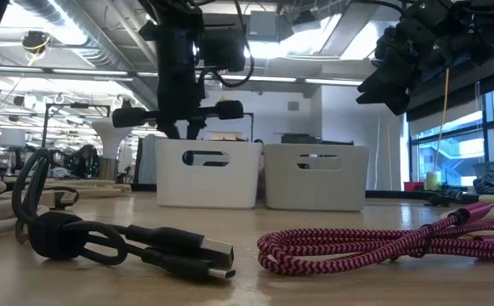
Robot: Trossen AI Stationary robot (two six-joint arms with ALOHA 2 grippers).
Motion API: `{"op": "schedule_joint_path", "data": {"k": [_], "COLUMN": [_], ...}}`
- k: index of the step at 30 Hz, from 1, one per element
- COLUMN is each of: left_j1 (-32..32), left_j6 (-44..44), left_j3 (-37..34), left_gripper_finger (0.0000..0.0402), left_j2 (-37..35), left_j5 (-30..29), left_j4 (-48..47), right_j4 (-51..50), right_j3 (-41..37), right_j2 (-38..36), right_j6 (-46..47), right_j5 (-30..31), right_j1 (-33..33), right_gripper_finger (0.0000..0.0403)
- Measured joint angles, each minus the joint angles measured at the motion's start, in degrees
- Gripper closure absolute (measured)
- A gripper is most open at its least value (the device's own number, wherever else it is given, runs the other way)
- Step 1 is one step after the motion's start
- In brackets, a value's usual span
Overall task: Pick & Place USB Port
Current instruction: Put the blue and black charger cable into the white bin, then put the black charger cable into the gray bin
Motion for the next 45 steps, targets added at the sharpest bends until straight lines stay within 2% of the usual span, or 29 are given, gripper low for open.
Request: {"op": "schedule_joint_path", "data": {"k": [3,12,16,20,22,26,29,31,33,36,39,41,45], "left_j1": [-0.24,-1.12,-1.52,-1.94,-1.6,0.36,3.01,4.54,5.08,4.36,3.52,3.42,4.04], "left_j6": [-1.12,-4.62,-4.74,-7.95,-15.64,-40.13,-60.0,-72.69,-82.54,-93.24,-103.32,-110.75,-126.11], "left_j3": [0.0,0.0,0.0,0.44,2.02,3.78,3.78,2.45,-1.17,-8.94,-17.92,-23.37,-32.04], "left_gripper_finger": [0.0385,0.0314,0.0291,0.0281,0.028,0.0287,0.0296,0.0303,0.031,0.032,0.0328,0.0333,0.0339], "left_j2": [0.0,0.0,-0.11,-1.61,-3.81,-11.46,-17.87,-22.22,-26.92,-34.36,-41.45,-45.66,-51.84], "left_j5": [0.96,1.2,-2.83,-11.76,-12.05,-3.22,3.62,4.83,2.48,-6.95,-14.46,-16.14,-16.33], "left_j4": [0.61,1.53,1.91,2.4,2.33,0.7,-3.57,-4.89,-5.68,-2.94,-0.63,1.38,4.5], "right_j4": [0.0,0.02,0.02,-0.03,-0.68,-4.11,-7.36,-10.34,-14.3,-22.13,-31.39,-36.76,-42.22], "right_j3": [0.0,0.0,0.0,0.0,0.02,0.02,0.02,0.02,0.02,0.02,0.02,0.02,0.02], "right_j2": [0.0,0.0,0.02,0.0,0.0,0.0,0.0,-0.03,-0.05,-0.05,-0.05,-0.05,-0.05], "right_j6": [0.11,0.11,0.11,0.11,0.13,-1.79,-1.23,1.68,4.95,11.49,22.8,30.67,41.11], "right_j5": [0.0,0.0,0.0,0.0,0.02,1.04,6.05,10.1,14.22,22.84,32.1,35.41,36.13], "right_j1": [0.0,-0.02,0.0,0.0,0.0,0.0,-0.02,0.0,0.0,0.0,0.0,-0.02,-0.02], "right_gripper_finger": [0.0251,0.0251,0.0251,0.0251,0.0251,0.0251,0.0251,0.0251,0.0251,0.0251,0.0251,0.0251,0.0251]}}
